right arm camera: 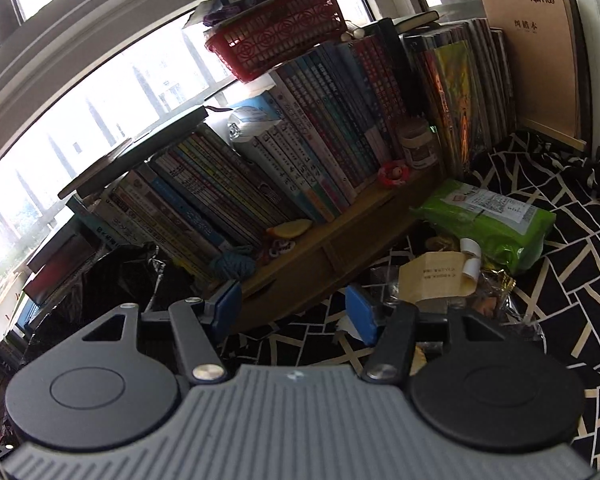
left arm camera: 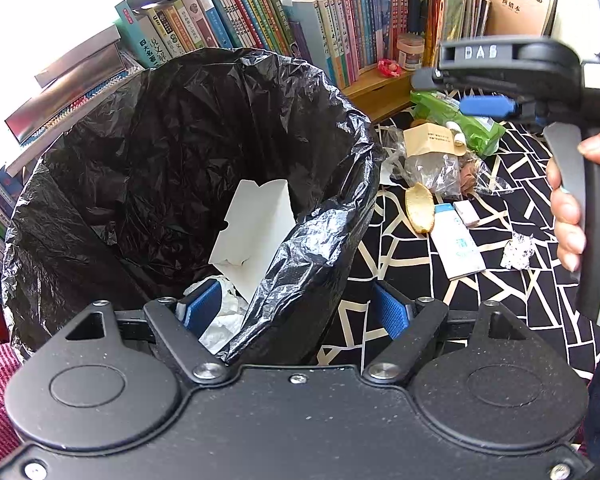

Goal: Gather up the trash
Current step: 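Move the right gripper down to the white Sanitar bottle, then close the right gripper around the white Sanitar bottle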

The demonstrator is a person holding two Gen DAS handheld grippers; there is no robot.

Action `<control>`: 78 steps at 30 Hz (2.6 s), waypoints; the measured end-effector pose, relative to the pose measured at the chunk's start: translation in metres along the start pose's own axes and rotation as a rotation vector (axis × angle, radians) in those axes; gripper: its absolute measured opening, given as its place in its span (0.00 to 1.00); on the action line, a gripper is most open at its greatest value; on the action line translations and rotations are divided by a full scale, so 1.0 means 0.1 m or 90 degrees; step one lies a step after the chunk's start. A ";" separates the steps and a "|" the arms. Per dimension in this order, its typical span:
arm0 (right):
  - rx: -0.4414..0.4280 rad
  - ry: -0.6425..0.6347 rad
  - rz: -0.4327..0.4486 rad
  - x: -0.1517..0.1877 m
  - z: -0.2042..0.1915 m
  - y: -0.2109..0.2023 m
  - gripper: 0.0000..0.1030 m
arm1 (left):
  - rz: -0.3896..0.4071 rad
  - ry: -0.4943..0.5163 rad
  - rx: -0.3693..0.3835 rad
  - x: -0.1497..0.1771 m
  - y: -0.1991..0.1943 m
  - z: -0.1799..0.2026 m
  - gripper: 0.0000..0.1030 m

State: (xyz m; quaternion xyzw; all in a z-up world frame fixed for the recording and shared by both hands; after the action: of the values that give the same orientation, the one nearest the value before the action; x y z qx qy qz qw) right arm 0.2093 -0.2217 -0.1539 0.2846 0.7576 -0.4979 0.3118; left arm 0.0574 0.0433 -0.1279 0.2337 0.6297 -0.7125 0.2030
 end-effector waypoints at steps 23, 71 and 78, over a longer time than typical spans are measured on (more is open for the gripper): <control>0.186 0.043 -0.122 0.47 0.71 0.63 0.69 | 0.043 -0.023 0.021 -0.03 -0.11 -0.04 0.45; 0.167 -0.067 -0.152 0.83 0.40 0.74 0.23 | 0.033 -0.004 0.040 -0.01 -0.11 0.02 0.29; 0.140 -0.071 -0.133 0.74 0.30 0.67 0.26 | 0.031 -0.006 0.041 -0.01 -0.11 0.02 0.29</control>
State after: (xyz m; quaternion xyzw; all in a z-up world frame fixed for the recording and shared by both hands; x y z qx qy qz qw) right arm 0.2169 -0.2177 -0.2581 0.2087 0.7056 -0.6226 0.2665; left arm 0.0519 0.0424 -0.1178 0.2524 0.5993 -0.7284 0.2158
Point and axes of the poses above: each gripper's, at about its wrist camera, not at the fingertips, and y roughly the way its jaws point, z to its right, x to its underside, the point moved 8 cm from there along y, roughly the way its jaws point, and after that the axes turned 14 degrees about x, right-handed, at the moved point
